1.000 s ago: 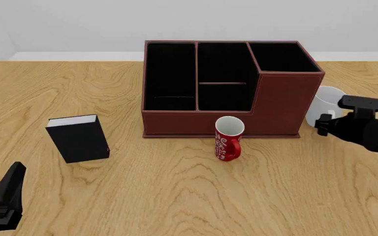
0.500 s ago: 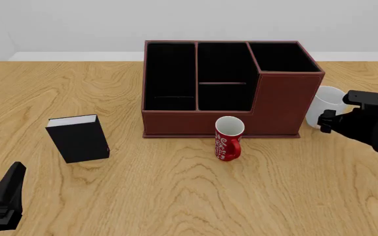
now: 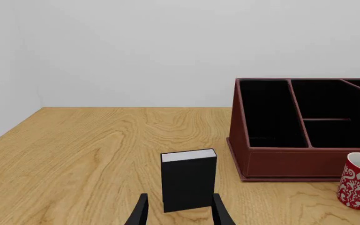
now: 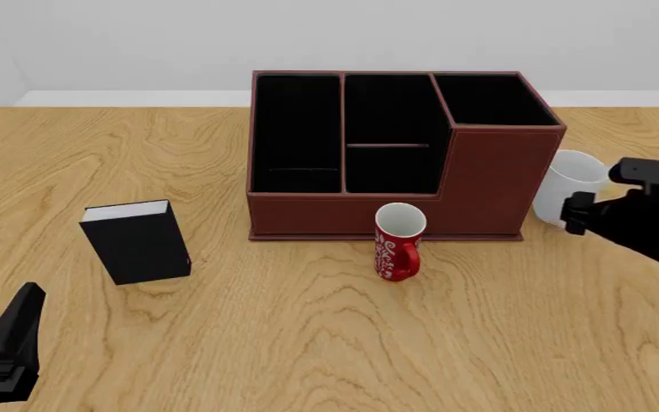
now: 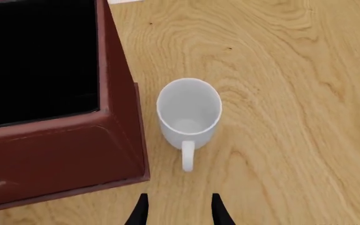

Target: Pick up the white mug and place it to the right of the caddy.

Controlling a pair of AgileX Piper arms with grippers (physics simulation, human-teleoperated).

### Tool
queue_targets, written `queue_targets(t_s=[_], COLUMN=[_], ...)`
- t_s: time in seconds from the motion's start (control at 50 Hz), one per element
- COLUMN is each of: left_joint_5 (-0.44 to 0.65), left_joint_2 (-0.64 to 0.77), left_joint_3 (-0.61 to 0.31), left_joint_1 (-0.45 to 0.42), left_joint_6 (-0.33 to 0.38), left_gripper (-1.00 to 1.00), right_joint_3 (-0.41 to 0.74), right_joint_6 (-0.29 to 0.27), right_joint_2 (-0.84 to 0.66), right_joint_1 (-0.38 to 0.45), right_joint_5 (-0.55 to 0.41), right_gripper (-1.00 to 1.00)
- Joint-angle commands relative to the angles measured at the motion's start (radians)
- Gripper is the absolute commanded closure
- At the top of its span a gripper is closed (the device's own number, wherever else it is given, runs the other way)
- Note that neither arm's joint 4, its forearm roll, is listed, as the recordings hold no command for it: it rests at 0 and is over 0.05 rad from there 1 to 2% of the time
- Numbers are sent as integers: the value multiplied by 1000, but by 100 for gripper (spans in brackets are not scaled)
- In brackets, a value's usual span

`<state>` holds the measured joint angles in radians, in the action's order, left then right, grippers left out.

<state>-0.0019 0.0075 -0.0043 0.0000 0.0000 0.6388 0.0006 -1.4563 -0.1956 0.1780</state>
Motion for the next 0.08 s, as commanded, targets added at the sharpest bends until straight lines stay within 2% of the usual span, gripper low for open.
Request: queue_targets(t_s=[0.02, 0.08], left_joint_5=[0, 0], left_joint_2=[0, 0], left_joint_3=[0, 0], left_joint_1=[0, 0], left_joint_6=[0, 0], left_gripper=[-100, -100], right_joint_3=[-29, -30], right_joint_6=[-4, -5], right_joint_2=[86, 112], right_joint_1=[8, 11], right_joint_5=[-26, -42], right_gripper=[-100, -100])
